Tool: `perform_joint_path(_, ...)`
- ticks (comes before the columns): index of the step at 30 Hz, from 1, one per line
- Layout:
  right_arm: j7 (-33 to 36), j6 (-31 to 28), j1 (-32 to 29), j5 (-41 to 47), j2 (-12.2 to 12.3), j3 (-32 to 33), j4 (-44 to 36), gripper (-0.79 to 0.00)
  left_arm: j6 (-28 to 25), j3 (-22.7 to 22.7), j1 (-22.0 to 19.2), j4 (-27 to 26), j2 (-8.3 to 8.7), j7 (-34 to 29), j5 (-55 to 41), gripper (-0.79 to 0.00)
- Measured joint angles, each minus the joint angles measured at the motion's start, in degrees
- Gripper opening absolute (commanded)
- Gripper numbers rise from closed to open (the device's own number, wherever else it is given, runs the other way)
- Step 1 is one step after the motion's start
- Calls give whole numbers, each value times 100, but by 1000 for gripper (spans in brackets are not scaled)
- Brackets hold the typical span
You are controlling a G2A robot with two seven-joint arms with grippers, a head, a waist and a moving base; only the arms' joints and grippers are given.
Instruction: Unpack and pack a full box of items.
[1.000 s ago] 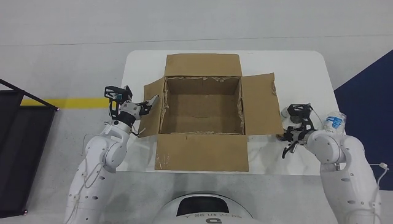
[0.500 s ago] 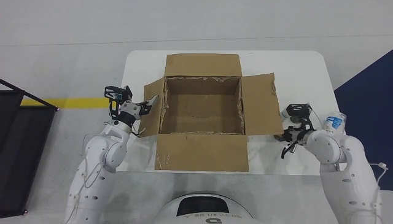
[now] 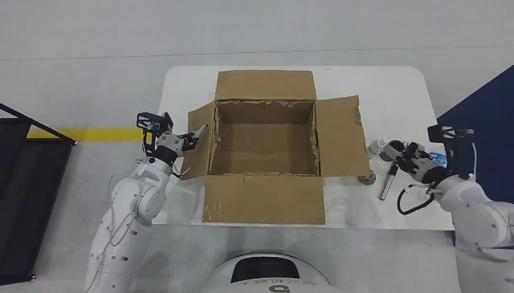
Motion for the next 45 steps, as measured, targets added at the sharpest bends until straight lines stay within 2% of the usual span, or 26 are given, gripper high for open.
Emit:
perform_joint_path(2,-187,-274,-109,284,-8,112,-246,-446,0,0,0,0,0,0,0,0)
perform_joint_path(4,-68,-521,-100,321,10,92,-420,-465,0,0,0,0,0,0,0,0)
perform_joint_path(5,141,-582,-21,213,34,7,-510,-520,0,0,0,0,0,0,0,0)
perform_joint_path(6,338,-605,77,117,54,-99,-555,-625,0,0,0,0,0,0,0,0)
perform_joint_path(11,1446,-598,1029,-166,161,-998,-281,-745,0,0,0,0,0,0,0,0)
perform_joint_path(17,2154,-436,2156,-311,202,-2026,449,-686,0,0,0,0,0,0,0,0)
perform_joint_path(21,2284,-316,2619,-325,203,-2445,751,-656,0,0,0,0,0,0,0,0)
perform_joint_path(23,2312,-271,2754,-335,201,-2629,841,-643,0,0,0,0,0,0,0,0)
perform_joint_path(26,2299,-211,2887,-280,196,-2833,955,-696,1,-1,0,-1,0,1,0,0)
perform_joint_path(30,2269,-135,2987,-182,193,-3028,1051,-727,199,-129,87,-141,8,179,19,0)
perform_joint_path(39,2229,-80,3141,-19,193,-3418,1182,-708,474,-771,576,-497,57,515,-164,0)
perform_joint_path(45,2208,-91,3352,127,175,-3784,1242,-727,432,-843,732,-622,64,562,-224,0)
